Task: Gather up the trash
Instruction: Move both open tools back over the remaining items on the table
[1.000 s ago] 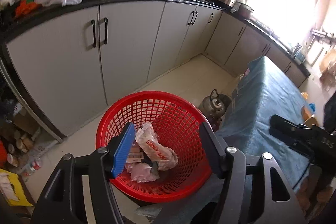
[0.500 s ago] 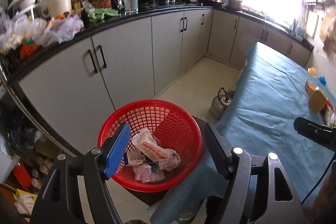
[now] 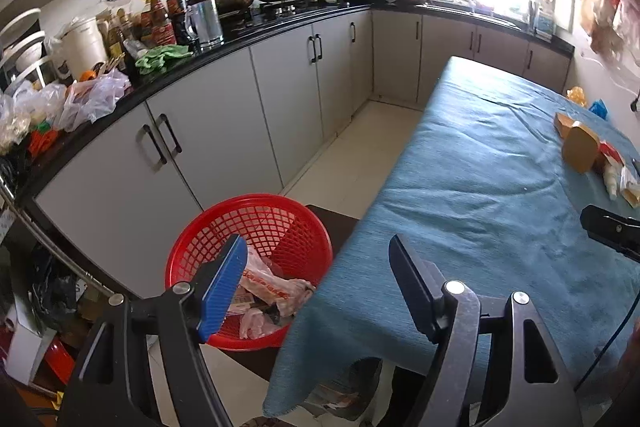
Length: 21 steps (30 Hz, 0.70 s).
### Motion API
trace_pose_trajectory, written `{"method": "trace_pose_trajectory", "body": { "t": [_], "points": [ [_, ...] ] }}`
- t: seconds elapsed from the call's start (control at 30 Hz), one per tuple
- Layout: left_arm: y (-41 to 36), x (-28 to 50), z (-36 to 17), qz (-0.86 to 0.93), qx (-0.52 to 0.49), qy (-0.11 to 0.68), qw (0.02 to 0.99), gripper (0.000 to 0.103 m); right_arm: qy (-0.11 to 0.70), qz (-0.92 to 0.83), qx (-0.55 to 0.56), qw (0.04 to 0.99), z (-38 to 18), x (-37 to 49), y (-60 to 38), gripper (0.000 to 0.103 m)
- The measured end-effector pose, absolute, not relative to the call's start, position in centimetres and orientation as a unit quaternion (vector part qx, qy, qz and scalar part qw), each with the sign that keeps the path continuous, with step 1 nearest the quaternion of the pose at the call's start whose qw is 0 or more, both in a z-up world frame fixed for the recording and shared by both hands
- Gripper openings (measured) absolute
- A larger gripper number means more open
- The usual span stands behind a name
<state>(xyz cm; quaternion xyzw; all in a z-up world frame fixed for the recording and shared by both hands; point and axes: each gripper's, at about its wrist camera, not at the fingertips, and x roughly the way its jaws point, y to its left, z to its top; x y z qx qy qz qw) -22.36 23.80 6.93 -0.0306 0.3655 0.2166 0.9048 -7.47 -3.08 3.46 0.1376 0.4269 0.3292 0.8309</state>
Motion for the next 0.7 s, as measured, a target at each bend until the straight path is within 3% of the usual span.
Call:
{"method": "trace_pose_trajectory", "body": {
  "t": [0.37, 0.7],
  "points": [
    [20.4, -21.3, 7.6, 0.180, -0.023, 0.373, 0.910, 0.073, 0.421, 0.295, 0.162, 0.842, 3.1, -7.4, -9.1, 0.079],
    [14.4, -17.9, 8.2, 0.035, -0.061, 0.395, 0.916, 0.076, 0.420, 0.223, 0.176, 0.862, 3.0, -6.4, -17.2, 0.080]
  ]
}}
